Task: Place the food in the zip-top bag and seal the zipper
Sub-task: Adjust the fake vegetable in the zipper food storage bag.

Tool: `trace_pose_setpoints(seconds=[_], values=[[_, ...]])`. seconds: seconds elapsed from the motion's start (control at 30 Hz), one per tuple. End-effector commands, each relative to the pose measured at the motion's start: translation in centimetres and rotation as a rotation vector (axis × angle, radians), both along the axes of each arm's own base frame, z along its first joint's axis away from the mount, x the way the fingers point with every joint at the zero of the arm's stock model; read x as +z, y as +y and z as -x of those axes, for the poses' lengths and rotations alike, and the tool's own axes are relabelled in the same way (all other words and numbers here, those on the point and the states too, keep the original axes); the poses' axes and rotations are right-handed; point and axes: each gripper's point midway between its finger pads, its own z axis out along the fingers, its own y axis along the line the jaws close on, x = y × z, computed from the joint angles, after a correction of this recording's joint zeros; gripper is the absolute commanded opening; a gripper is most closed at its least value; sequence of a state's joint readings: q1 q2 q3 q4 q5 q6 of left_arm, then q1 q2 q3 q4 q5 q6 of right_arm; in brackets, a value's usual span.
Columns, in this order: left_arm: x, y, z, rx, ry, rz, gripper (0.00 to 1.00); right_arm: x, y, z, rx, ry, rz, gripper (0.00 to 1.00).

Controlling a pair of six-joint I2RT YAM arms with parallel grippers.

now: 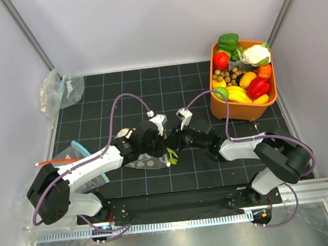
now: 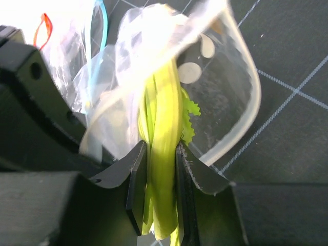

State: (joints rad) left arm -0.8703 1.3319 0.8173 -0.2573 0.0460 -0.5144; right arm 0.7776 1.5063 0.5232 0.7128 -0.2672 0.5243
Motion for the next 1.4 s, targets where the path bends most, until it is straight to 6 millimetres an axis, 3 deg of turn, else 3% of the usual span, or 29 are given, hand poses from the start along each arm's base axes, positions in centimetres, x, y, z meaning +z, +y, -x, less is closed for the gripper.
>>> trace_pose_setpoints(seconds=[0.0,0.2,0.4,0.43,0.6,0.8,1.07,1.2,1.33,1.37], values=[[4.9,-3.3,0.2,-0.080,-0.075,0.170,0.00,6.0,2.4,-1.6,-0.012,-0.079,-0.216,0.01],[6.5,0.1,-1.8,0.078,-0.196,0.097,0.01,5.4,3.0,-1.5,-0.004,-0.062,-0.215,0.01],[6.1,1.1,-1.8,0.106,-0.192,0.062,0.29,5.8,2.4,-1.4,-0.013,-0.101,-0.198,0.01],[6.1,1.4,-1.8,0.118,-0.192,0.055,0.38,5.9,2.4,-1.5,-0.017,-0.104,-0.199,0.01],[6.1,2.7,-2.2,0.173,-0.214,0.026,0.53,5.8,2.2,-1.6,-0.026,-0.109,-0.188,0.01],[6.4,5.0,-3.4,0.284,-0.265,-0.044,0.60,5.4,2.1,-1.8,-0.034,-0.111,-0.168,0.01],[8.7,7.2,-5.2,0.425,-0.325,-0.142,0.65,5.2,2.2,-1.9,-0.033,-0.113,-0.168,0.01],[10.6,6.9,-6.5,0.455,-0.350,-0.182,0.66,5.3,2.1,-1.9,-0.033,-0.120,-0.169,0.01],[10.9,5.6,-7.6,0.430,-0.343,-0.218,0.67,5.3,2.1,-1.9,-0.036,-0.125,-0.164,0.01],[10.0,5.2,-8.0,0.425,-0.330,-0.253,0.67,5.3,1.9,-2.0,-0.044,-0.127,-0.165,0.01]])
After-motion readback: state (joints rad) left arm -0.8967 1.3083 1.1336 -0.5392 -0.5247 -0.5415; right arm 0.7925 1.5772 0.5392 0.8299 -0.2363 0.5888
